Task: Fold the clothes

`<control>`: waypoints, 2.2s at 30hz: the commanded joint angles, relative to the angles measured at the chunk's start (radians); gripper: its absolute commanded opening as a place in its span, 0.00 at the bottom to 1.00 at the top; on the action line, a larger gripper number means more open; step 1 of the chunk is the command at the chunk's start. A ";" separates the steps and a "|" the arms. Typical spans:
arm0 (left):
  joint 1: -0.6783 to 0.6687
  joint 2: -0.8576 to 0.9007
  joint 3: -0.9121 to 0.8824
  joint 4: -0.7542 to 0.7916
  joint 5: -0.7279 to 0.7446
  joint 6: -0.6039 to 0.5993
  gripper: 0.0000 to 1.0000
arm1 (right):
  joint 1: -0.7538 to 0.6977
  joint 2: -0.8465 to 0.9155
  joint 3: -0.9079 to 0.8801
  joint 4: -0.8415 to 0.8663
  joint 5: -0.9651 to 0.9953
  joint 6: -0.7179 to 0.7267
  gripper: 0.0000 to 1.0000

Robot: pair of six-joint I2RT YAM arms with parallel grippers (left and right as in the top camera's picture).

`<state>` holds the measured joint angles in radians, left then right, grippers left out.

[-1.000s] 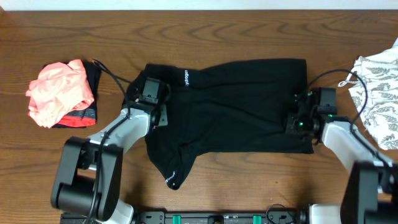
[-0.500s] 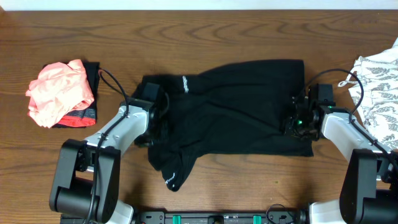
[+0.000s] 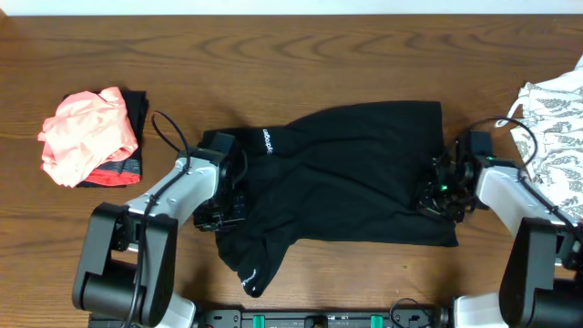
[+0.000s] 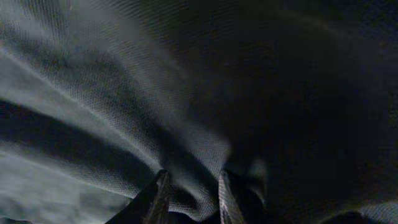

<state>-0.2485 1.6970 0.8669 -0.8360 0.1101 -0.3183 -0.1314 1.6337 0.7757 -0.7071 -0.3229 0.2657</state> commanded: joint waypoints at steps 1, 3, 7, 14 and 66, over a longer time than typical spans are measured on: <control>0.052 0.026 -0.004 0.040 -0.238 -0.044 0.06 | -0.100 0.068 -0.061 0.025 0.209 0.060 0.27; 0.088 0.026 -0.004 0.059 -0.264 -0.070 0.06 | -0.160 0.068 -0.060 0.039 0.222 0.063 0.26; 0.163 0.026 -0.004 0.101 -0.237 -0.095 0.06 | -0.236 0.067 -0.056 0.058 0.208 0.039 0.24; 0.196 0.023 0.015 0.127 -0.226 -0.086 0.06 | -0.241 0.066 -0.047 0.087 0.153 -0.051 0.27; 0.154 0.276 0.291 0.660 0.273 0.007 0.52 | -0.071 0.021 0.389 0.067 -0.066 -0.237 0.70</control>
<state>-0.0769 1.9621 1.1366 -0.1318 0.3546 -0.3290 -0.2115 1.6447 1.1675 -0.6388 -0.3920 0.0433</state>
